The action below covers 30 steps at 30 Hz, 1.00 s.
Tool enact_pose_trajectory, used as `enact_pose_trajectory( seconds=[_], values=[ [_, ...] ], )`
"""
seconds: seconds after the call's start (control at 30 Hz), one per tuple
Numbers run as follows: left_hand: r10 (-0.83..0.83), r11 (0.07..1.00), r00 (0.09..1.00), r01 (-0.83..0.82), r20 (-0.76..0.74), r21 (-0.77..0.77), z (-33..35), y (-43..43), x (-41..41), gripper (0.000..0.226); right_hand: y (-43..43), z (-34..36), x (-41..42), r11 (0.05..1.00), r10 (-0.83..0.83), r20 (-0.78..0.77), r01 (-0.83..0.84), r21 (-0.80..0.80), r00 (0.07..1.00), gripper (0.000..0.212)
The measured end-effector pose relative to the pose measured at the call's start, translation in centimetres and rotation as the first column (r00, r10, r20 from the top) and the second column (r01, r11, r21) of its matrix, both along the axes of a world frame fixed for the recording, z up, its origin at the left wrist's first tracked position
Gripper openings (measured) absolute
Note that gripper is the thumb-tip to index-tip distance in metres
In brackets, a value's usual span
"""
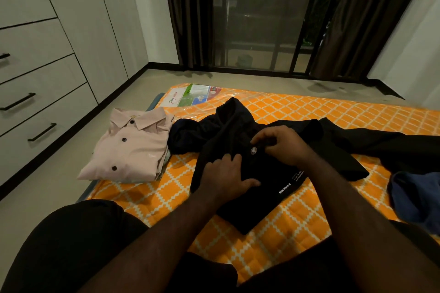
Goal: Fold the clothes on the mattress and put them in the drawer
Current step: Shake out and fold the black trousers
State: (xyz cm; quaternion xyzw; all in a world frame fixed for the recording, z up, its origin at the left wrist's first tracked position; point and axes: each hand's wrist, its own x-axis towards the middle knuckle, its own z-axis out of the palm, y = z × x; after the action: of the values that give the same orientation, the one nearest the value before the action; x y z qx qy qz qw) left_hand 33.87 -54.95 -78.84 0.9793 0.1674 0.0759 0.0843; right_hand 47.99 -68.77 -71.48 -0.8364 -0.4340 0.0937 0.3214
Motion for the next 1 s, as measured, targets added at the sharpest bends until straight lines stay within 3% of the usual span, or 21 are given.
enact_pose_trajectory(
  seconds=[0.07,0.2,0.37,0.43,0.53,0.6,0.67,0.73,0.83,0.93,1.0],
  values=[
    [-0.036,0.999,0.996,0.037,-0.087,0.011,-0.6,-1.0,0.0,0.09,-1.1,-0.6,1.3,0.988,-0.154,-0.104,0.155,0.009,0.983,0.048],
    [-0.226,0.97,0.967,0.234,-0.118,0.06,-1.8,-3.8,-0.3,0.09,-1.9,-2.7,3.4,0.83,-0.525,-0.238,0.554,0.069,0.817,0.032],
    [-0.387,0.888,0.799,0.458,-0.46,0.047,-3.3,-4.6,-0.9,0.098,-2.8,-6.9,5.5,0.751,-0.655,-0.274,0.646,-0.136,0.704,0.011],
    [-0.391,0.877,0.752,0.479,-0.53,0.033,-3.3,-4.0,-1.0,0.105,-3.2,-8.7,6.6,0.702,-0.71,-0.294,0.673,-0.233,0.64,0.03],
    [-0.389,0.875,0.716,0.485,-0.579,0.012,-2.5,-3.3,-1.2,0.105,-3.6,-11.9,9.0,0.658,-0.747,-0.373,0.691,-0.3,0.55,0.091],
    [-0.396,0.879,0.704,0.477,-0.59,-0.021,-2.0,-2.9,-1.2,0.092,-3.4,-11.2,7.7,0.623,-0.711,-0.554,0.754,-0.21,0.434,0.097],
    [-0.423,0.884,0.718,0.46,-0.552,-0.079,-1.6,-2.3,-1.1,0.073,-3.2,-10.5,6.7,0.591,-0.559,-0.769,0.8,-0.107,0.31,0.07],
    [-0.456,0.878,0.711,0.459,-0.535,-0.137,-1.2,-1.9,-0.9,0.056,-3.1,-10.2,6.5,0.586,-0.435,-0.863,0.809,-0.055,0.256,0.042],
    [-0.478,0.867,0.691,0.47,-0.542,-0.166,-0.9,-1.4,-0.6,0.036,-3.0,-9.8,6.7,0.563,-0.357,-0.899,0.826,0.009,0.253,0.024],
    [-0.511,0.846,0.675,0.504,-0.532,-0.172,-0.3,-0.9,0.1,0.02,-3.5,-10.3,7.4,0.471,-0.533,-0.784,0.881,0.036,0.317,0.021],
    [-0.528,0.835,0.668,0.521,-0.525,-0.177,0.2,-0.4,0.5,0.014,-4.1,-10.8,7.9,0.417,-0.65,-0.709,0.909,-0.031,0.274,0.045]
  ],
)
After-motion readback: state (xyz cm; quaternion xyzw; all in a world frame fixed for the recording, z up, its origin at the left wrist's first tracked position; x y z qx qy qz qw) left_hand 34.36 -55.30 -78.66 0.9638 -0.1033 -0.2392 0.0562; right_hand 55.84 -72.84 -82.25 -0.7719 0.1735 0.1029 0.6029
